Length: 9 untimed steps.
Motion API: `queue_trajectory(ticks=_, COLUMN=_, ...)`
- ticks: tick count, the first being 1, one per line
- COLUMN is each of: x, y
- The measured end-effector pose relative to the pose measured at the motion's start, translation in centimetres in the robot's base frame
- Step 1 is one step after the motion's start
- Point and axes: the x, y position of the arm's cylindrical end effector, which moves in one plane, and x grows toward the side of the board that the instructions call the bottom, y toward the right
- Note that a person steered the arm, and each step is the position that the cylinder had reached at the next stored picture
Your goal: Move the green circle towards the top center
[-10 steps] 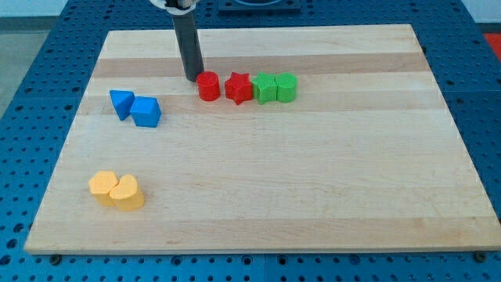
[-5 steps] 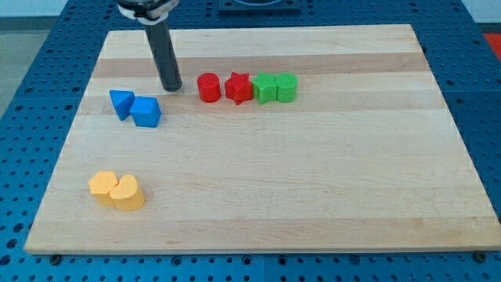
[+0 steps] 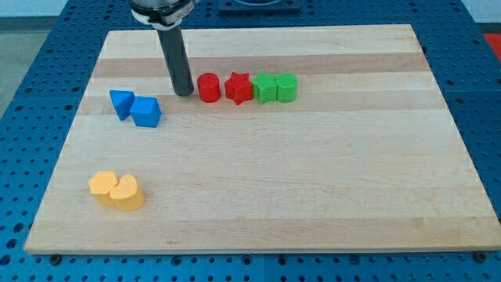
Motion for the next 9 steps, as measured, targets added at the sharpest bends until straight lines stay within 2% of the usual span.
queue_trajectory(ticks=8, x=-0.3, y=2.0)
queue_trajectory(ticks=9, x=-0.5, y=-0.2)
